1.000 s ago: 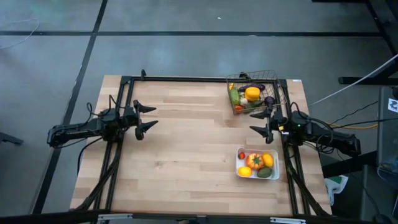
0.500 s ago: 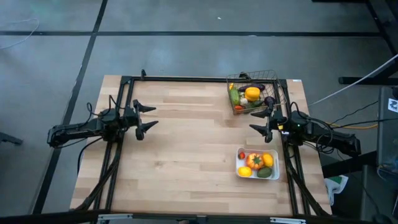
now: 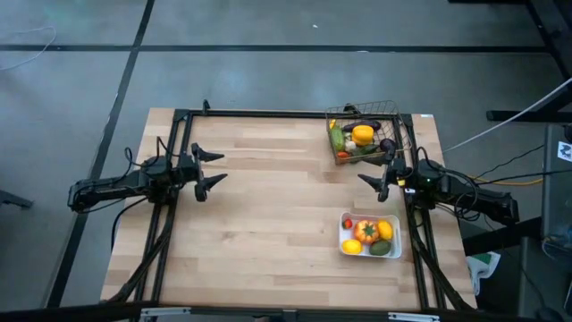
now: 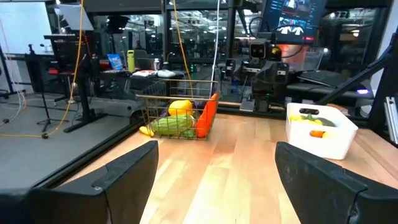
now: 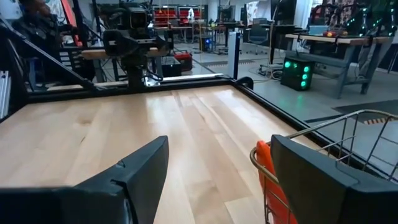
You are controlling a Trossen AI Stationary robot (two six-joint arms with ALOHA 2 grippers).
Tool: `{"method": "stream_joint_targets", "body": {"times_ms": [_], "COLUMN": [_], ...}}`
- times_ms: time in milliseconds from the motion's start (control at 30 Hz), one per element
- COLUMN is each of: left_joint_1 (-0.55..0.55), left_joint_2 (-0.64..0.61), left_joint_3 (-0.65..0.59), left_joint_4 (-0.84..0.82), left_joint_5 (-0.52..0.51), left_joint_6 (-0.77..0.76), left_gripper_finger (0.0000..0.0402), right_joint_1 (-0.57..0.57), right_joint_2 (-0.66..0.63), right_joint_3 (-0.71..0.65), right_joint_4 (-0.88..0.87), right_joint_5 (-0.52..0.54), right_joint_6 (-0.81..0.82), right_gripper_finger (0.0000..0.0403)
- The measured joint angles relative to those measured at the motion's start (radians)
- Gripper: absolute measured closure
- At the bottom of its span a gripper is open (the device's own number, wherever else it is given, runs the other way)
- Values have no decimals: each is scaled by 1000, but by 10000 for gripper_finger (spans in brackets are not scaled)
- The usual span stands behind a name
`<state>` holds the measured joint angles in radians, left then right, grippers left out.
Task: Sort produce into baskets
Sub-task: Return to Home Position
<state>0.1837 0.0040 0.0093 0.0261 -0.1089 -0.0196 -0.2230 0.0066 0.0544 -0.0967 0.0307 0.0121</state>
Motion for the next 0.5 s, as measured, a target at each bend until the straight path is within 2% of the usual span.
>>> {"method": "stream_joint_targets", "body": {"times_ms": [233, 367, 500], "left_joint_1": [0, 0, 0], "left_joint_2": [0, 0, 0], "left_joint_3": [0, 0, 0], "left_joint_4": [0, 0, 0], "left_joint_5": [0, 0, 0], "left_joint_6": [0, 0, 0], "left_gripper_finger": [82, 82, 82], "right_joint_1": [0, 0, 0], "right_joint_2": [11, 11, 11], "right_joint_3": [0, -2, -2], "right_joint_4": [-2, -2, -3], "right_joint_5": [0, -45, -47], "right_joint_6": [11, 14, -1], "right_gripper_finger": [123, 123, 123]}}
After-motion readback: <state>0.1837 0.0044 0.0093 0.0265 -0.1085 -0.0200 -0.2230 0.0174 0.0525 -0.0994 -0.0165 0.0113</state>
